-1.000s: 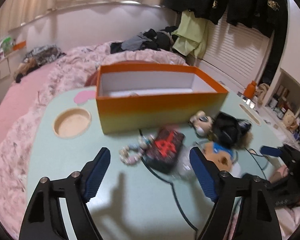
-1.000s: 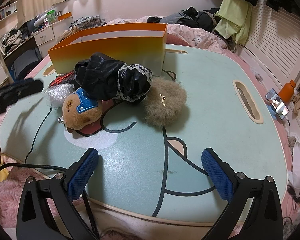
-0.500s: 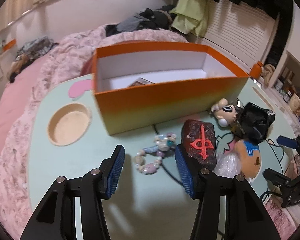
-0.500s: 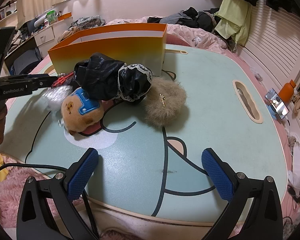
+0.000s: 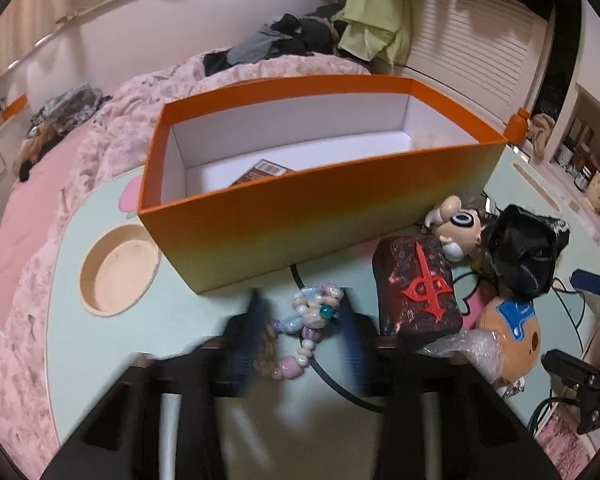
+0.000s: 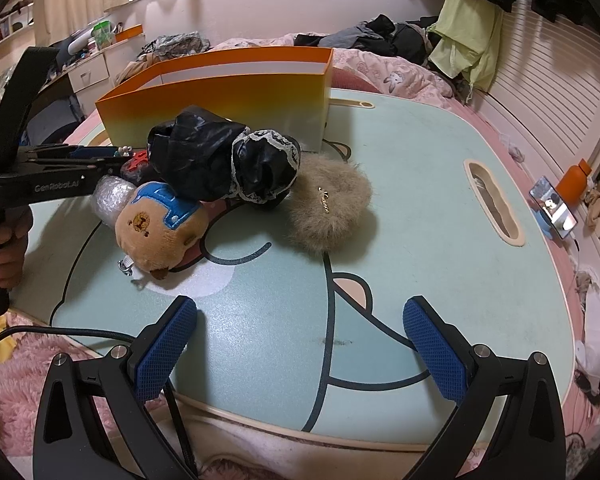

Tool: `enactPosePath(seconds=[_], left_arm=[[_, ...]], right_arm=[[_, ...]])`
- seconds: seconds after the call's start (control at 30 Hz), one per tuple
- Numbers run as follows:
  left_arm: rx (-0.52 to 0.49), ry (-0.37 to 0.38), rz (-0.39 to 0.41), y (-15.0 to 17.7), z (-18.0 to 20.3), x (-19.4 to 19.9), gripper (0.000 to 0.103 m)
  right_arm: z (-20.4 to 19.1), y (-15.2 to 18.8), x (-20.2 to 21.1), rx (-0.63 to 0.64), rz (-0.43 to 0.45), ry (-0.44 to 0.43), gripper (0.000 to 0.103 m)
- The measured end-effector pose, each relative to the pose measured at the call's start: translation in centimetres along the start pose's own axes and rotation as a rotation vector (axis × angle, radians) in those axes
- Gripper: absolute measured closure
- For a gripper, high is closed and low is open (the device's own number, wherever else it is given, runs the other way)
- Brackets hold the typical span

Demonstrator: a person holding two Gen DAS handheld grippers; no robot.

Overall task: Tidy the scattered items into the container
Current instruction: 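Grasp the beaded bracelet with the left gripper while the right gripper grasps the tan fur ball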

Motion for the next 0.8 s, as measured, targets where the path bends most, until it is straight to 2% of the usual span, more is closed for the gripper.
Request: enactPosePath(seconds=[0.13, 0.4, 0.6, 0.67, 0.7, 0.8], left_arm=[[0.007, 0.047, -0.006, 0.4, -0.3, 0.7, 0.085], [0.018, 0.123, 0.037, 1.5, -1.0, 3.6, 0.085], [0.018, 0.182, 0.065, 1.7, -0.8, 6.4, 0.085], [0.010, 0.188, 0.080, 1.7, -0.5, 7.0, 0.085], [0.011, 0.195, 0.083, 1.7, -0.4, 7.3, 0.085], [0.007, 0.206, 0.089, 1.7, -0.1, 7.7, 0.085]], right_arm=[[0.1, -0.1, 0.1, -0.003, 0.001, 0.001, 0.000], [0.4, 0.0, 0.2, -0.015, 0.003, 0.004, 0.000], [3.0, 0.5, 1.1, -0.132, 0.065, -0.051, 0.002], [4.5, 0.6, 1.3, -0.193, 0.094, -0.069, 0.013], [5.2, 0.5, 1.4, -0.215, 0.106, -0.070, 0.022], [5.9, -0.5, 0.9, -0.198, 0.105, -0.036, 0.029]])
Point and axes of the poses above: each gripper's, at about its wrist camera, not at the fingertips, and x roughly against the way its jaws point, z to its right, y to its underside, the point moved 1 cm from there along -x, roughly the way its jaws point, and after that the axes turned 15 degrees about x, right-handed, at the moved point
